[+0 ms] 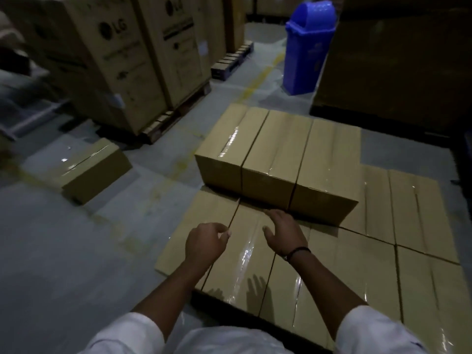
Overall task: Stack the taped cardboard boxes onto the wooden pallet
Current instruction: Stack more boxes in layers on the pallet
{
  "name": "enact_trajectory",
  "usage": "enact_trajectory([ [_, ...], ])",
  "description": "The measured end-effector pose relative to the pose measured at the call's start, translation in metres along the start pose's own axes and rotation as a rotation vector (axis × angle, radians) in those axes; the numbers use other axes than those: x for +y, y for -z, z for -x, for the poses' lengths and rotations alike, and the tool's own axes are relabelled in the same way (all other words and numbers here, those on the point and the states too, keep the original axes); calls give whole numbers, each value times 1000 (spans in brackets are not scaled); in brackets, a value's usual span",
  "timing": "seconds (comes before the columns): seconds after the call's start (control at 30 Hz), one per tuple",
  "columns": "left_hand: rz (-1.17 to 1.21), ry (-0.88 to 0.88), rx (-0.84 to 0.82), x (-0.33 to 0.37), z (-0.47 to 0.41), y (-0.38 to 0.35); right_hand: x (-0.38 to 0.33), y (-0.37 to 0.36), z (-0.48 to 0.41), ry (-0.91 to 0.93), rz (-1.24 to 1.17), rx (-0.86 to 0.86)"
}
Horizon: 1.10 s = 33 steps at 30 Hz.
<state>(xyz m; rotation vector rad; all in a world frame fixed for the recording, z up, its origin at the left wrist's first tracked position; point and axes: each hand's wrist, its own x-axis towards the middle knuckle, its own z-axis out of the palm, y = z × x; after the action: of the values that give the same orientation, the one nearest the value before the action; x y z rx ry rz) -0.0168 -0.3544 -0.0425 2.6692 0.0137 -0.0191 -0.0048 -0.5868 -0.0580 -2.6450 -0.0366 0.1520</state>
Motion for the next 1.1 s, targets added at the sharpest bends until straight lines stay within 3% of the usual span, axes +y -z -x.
enact_trajectory([
  [0.33,-52,301,94,-87,128,55,-91,-48,55,263,-62,-80],
  [0.53,10,372,172,-150,159,90,-165,-86,62,362,-44,-158],
  [0.77,145,467,246,-271,171,129,-280,-147,35,359,-24,-197],
  [1.1,141,488,169,-445,149,215,-454,-255,-5,309,-103,-203],
])
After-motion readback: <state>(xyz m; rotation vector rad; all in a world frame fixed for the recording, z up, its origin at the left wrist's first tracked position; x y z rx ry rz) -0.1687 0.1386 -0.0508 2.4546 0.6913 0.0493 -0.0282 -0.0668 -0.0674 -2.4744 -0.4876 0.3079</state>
